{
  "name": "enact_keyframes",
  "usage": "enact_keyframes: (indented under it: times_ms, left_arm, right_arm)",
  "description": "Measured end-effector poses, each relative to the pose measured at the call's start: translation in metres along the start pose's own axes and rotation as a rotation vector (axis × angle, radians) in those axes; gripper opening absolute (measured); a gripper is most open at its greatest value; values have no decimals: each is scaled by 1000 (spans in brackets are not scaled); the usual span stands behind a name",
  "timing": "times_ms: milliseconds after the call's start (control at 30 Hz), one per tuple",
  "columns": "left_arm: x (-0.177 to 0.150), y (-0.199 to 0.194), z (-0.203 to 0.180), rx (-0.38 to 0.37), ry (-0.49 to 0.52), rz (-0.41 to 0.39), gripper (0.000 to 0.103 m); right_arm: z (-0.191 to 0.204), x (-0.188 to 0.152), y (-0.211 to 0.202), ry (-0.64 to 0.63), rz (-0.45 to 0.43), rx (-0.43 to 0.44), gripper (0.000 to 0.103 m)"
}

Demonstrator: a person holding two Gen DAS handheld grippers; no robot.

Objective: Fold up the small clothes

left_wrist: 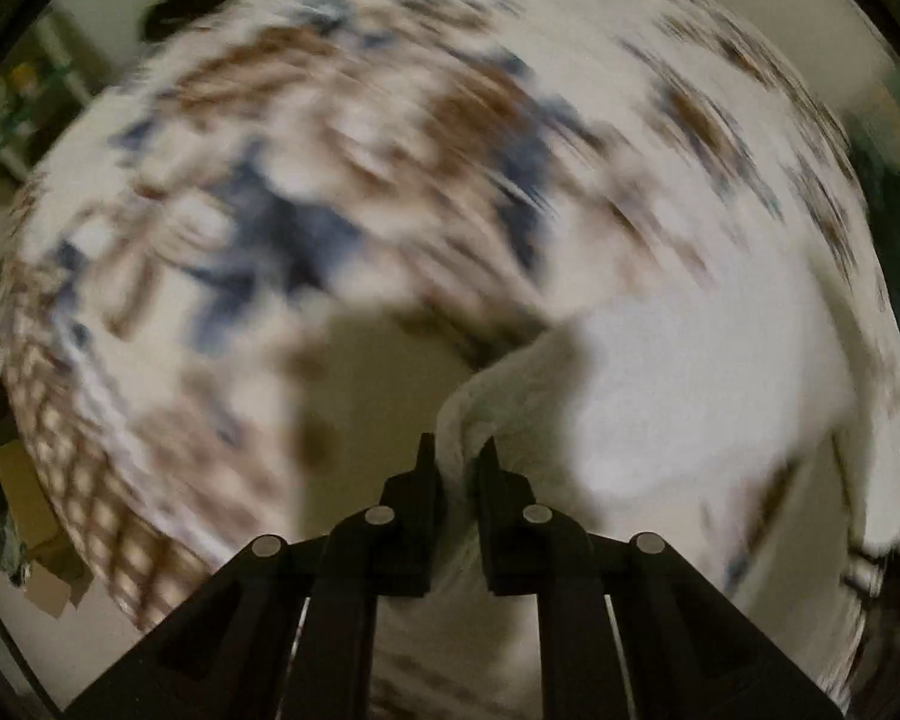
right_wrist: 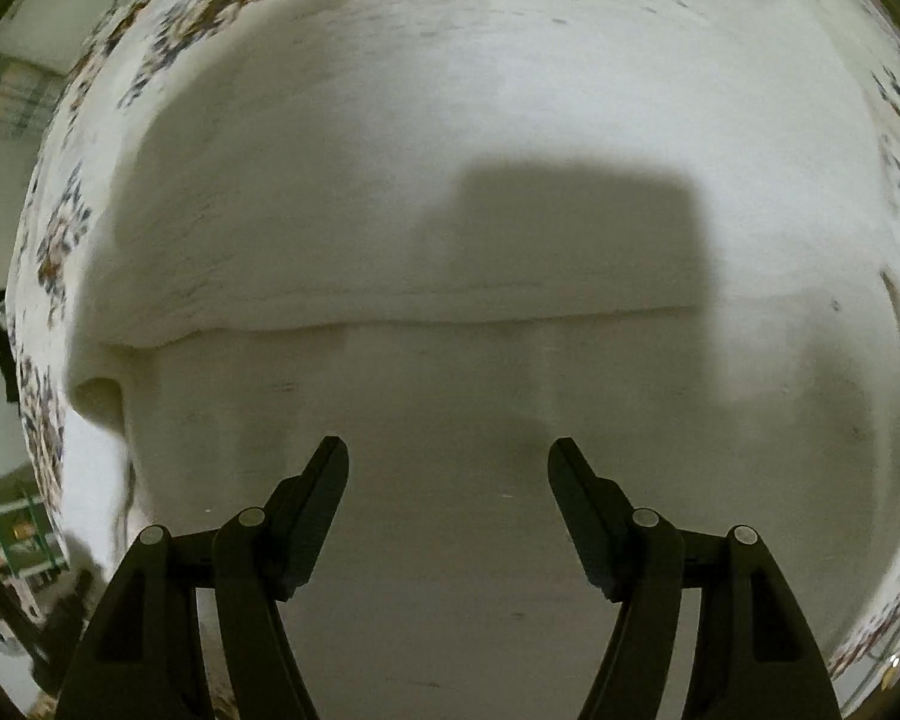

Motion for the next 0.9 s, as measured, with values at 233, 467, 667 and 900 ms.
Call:
enact_keyframes:
  times_ms: [233,467,667,900]
  left_arm:
    - [35,2,47,-120,-269,-7,18]
    - [-13,2,92,-225,-637,10,60]
    - [-39,40,43,-395,-756,157,61]
    - [23,53,51,-223,-784,-40,7]
  right_arm:
    - [25,0,11,-21,-9,-51,81]
    - [39,-2,20,-20,-8,11,101]
    - [35,2,17,-8,-42,8,101]
    - [23,14,2,-9,-88,-33,101]
Point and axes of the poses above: each gripper's, at about its wrist camera, not at the fingertips, and y roughly the way its jaws point, z to its left, x to its top, the point moved 10 cm from there along y, roughly the way its jaws point, and after that the axes turned 9 degrees about x, right-handed, at the moved point
